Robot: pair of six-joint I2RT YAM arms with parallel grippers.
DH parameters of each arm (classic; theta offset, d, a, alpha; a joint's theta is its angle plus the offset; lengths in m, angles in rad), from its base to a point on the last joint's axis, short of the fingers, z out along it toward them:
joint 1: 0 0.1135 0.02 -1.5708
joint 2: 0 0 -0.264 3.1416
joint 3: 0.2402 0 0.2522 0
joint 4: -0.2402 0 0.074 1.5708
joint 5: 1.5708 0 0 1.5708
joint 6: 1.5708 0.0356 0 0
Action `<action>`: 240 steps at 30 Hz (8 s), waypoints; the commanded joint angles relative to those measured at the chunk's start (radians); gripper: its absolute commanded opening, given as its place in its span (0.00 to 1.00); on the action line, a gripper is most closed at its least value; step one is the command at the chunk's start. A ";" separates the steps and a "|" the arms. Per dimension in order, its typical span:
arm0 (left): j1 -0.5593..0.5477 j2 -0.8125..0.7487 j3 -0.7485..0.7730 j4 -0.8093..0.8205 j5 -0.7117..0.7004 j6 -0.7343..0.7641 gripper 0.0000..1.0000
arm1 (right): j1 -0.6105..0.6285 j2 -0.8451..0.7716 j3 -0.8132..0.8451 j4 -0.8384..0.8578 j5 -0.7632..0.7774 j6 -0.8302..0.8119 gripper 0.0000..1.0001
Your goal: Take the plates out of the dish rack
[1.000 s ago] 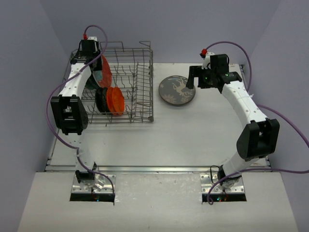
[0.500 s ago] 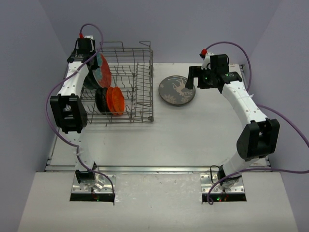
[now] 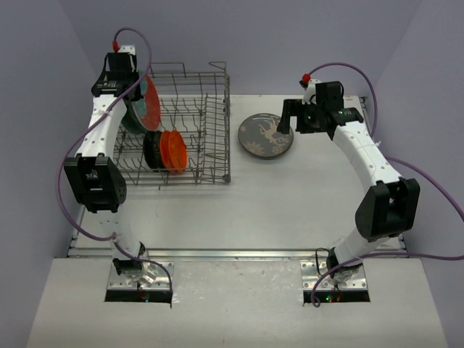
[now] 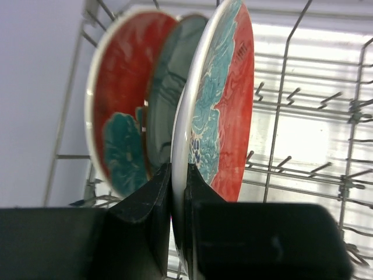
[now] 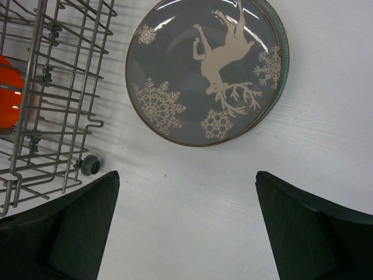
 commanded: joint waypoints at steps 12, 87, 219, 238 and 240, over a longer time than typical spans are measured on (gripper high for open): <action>-0.025 -0.383 0.050 0.213 0.491 -0.112 0.00 | 0.001 -0.147 -0.019 0.171 -0.344 0.079 0.99; -0.094 -0.452 -0.244 0.174 0.894 -0.313 1.00 | -0.261 0.399 0.125 0.353 -0.715 0.441 0.00; -0.134 -0.557 -0.267 0.205 1.160 -0.296 0.00 | 0.020 -0.195 -0.028 0.367 -0.692 0.159 0.99; -0.137 -0.507 -0.420 0.231 1.325 -0.360 0.00 | 0.178 0.005 0.097 0.273 -0.635 0.258 0.38; -0.137 -0.507 -0.423 0.223 1.318 -0.351 0.00 | 0.177 0.006 0.095 0.278 -0.645 0.281 0.19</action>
